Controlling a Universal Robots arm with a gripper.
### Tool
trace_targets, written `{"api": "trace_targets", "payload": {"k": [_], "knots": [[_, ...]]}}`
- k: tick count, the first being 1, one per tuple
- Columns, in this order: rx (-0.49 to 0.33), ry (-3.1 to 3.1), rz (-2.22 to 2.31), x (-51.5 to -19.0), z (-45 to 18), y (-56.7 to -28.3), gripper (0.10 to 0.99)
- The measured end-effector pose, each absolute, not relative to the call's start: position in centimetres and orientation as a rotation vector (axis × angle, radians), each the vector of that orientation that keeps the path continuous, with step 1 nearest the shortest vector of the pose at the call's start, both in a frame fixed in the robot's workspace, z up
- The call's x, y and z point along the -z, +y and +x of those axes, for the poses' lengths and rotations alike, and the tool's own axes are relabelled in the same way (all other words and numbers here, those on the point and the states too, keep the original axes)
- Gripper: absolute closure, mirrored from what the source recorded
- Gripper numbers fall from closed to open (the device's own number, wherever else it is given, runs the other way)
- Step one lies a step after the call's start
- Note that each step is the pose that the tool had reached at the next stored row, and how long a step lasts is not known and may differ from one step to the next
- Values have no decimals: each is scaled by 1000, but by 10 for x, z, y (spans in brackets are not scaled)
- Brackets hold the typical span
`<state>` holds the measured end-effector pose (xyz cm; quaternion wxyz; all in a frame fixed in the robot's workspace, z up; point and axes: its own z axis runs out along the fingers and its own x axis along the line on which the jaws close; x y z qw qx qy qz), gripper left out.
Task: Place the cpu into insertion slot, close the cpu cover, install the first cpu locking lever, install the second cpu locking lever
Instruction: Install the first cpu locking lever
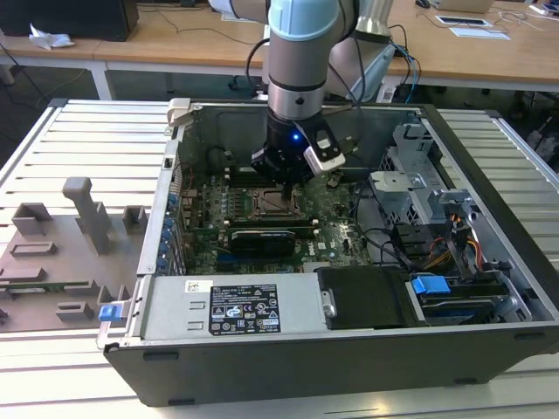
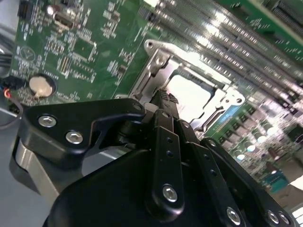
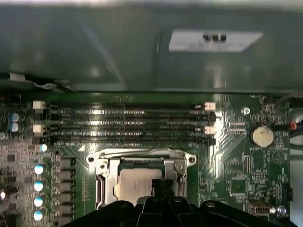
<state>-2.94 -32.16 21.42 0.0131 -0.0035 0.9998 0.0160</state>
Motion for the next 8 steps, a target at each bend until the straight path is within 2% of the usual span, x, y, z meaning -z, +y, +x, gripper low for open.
{"api": "trace_targets", "payload": {"k": [8], "knots": [[-50, 3115, -11, -223, -29, -323, 980]]}}
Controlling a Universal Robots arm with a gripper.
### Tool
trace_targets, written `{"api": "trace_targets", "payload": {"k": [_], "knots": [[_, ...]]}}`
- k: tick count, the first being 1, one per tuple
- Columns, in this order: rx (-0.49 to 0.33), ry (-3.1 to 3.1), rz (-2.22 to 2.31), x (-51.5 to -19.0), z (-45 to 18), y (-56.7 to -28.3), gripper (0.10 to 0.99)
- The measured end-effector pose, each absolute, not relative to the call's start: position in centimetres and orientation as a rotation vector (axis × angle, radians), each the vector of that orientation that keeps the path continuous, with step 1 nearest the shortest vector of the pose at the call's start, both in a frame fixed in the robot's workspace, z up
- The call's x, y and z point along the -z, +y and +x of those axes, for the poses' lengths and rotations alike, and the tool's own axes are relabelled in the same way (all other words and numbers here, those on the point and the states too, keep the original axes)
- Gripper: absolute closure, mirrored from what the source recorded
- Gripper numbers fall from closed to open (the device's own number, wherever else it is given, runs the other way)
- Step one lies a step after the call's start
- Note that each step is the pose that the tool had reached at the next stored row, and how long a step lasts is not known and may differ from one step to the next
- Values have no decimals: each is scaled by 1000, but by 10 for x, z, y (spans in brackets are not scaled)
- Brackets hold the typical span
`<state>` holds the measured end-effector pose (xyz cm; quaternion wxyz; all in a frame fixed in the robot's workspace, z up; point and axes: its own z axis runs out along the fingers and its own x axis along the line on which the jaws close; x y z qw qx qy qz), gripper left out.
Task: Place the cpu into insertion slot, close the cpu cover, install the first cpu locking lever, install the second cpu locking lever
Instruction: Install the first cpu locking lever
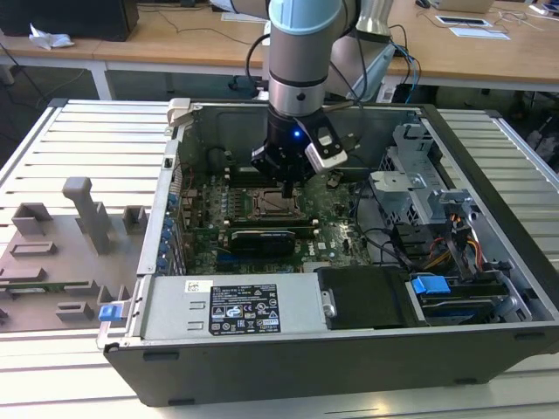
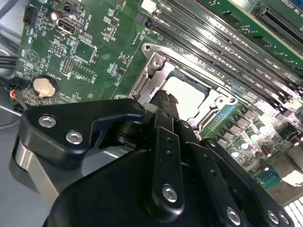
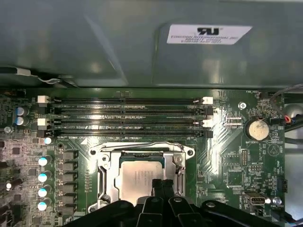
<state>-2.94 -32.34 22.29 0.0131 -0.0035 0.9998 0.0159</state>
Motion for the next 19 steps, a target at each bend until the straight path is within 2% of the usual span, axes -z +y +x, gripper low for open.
{"api": "trace_targets", "payload": {"k": [19], "knots": [[-50, 3115, -11, -259, -29, -323, 980]]}}
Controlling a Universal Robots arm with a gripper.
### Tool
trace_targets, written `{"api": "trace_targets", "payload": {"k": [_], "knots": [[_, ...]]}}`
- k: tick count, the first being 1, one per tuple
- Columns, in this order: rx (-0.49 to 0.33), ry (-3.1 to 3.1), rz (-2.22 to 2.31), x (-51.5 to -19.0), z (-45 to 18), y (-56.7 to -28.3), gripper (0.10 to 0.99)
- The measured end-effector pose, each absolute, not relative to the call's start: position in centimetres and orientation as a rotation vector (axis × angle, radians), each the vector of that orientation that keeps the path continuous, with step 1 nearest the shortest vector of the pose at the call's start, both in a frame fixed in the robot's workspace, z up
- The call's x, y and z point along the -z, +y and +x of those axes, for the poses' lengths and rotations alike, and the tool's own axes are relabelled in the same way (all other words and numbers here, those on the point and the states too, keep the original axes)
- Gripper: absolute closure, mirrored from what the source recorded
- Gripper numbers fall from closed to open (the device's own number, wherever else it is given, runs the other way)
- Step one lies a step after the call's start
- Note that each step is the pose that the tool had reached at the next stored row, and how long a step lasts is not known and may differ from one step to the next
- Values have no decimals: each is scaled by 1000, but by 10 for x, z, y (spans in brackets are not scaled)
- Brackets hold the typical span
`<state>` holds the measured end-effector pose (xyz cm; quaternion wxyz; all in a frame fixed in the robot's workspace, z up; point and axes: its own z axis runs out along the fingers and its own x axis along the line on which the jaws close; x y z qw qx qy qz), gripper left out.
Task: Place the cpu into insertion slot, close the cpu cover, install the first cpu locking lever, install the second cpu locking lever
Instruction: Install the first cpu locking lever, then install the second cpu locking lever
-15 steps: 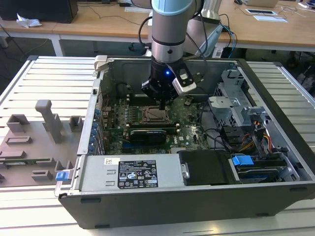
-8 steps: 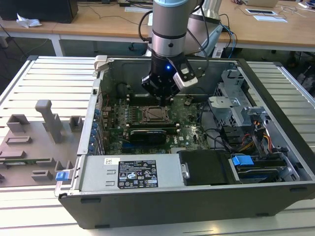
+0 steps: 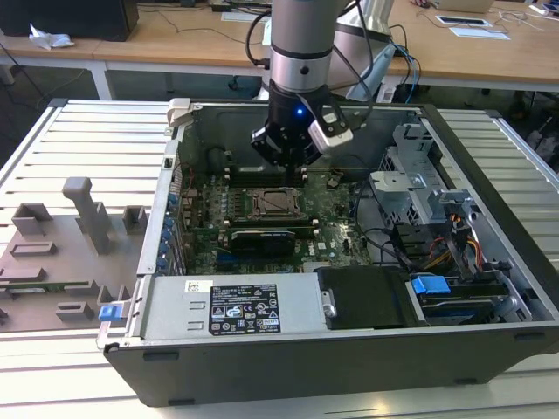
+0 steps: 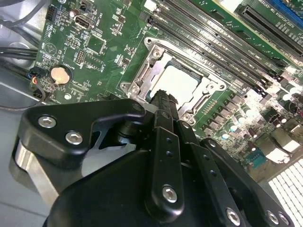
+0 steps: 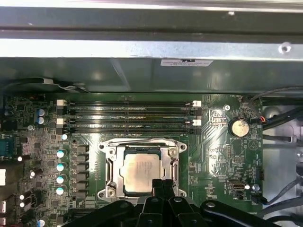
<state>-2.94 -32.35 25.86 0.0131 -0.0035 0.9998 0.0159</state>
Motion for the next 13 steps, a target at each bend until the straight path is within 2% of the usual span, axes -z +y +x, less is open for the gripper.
{"api": "trace_targets", "payload": {"k": [13], "knots": [[-50, 3115, -11, -267, -29, -323, 980]]}}
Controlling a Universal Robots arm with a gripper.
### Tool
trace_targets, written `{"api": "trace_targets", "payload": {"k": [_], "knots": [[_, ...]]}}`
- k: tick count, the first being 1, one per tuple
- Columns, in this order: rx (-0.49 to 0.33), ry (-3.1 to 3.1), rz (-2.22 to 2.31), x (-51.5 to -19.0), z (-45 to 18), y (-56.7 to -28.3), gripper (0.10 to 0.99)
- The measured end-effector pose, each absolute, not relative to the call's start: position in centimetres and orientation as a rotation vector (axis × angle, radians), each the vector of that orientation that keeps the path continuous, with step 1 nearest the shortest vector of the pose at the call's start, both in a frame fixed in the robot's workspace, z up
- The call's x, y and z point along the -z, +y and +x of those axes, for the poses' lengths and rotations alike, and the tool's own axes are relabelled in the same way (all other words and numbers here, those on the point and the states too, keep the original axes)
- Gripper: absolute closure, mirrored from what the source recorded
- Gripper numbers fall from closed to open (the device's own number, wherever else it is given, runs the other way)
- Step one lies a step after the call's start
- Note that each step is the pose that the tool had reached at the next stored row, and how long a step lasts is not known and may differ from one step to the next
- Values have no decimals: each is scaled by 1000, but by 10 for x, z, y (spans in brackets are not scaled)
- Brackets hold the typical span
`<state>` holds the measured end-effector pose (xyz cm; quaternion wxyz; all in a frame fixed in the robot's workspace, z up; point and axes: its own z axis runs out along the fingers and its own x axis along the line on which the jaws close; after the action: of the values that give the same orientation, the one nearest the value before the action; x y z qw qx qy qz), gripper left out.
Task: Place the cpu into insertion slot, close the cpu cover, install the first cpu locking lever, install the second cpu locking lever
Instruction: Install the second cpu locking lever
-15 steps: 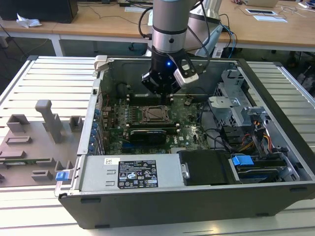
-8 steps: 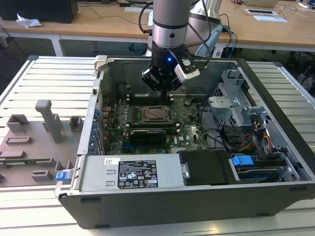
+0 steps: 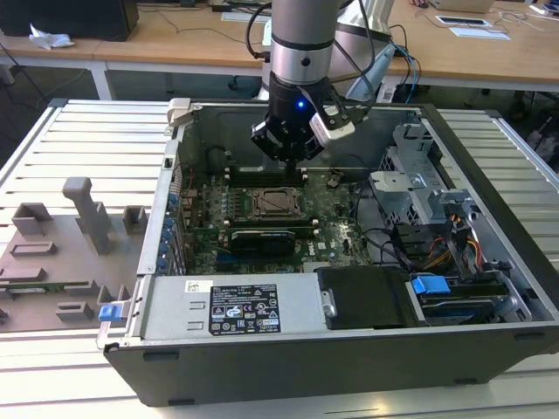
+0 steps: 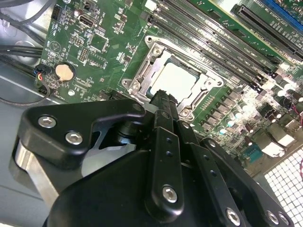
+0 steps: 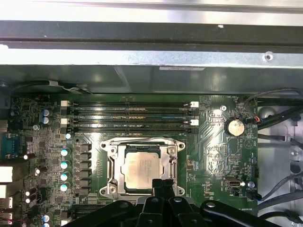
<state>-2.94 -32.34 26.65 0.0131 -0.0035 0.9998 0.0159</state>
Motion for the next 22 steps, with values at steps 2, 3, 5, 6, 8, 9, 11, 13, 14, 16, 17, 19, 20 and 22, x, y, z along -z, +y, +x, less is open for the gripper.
{"api": "trace_targets", "payload": {"k": [2, 3, 5, 6, 8, 9, 11, 13, 14, 16, 17, 19, 20, 22], "knots": [[-50, 3115, -11, -267, -29, -323, 980], [-50, 3115, -11, -267, -29, -323, 980], [-49, 3115, -11, -267, -29, -324, 980], [-49, 3115, -11, -267, -29, -324, 980], [-50, 3115, -11, -267, -29, -326, 980], [-50, 3115, -11, -267, -29, -328, 980], [-49, 3115, -11, -266, -29, -330, 980], [-50, 3115, -11, -266, -29, -333, 980], [-50, 3115, -11, -266, -29, -336, 980], [-50, 3115, -11, -266, -29, -348, 980], [-50, 3115, -11, -266, -29, -350, 980], [-50, 3115, -11, -265, -29, -353, 980], [-50, 3115, -11, -265, -29, -354, 980], [-50, 3115, -11, -262, -29, -355, 980]]}}
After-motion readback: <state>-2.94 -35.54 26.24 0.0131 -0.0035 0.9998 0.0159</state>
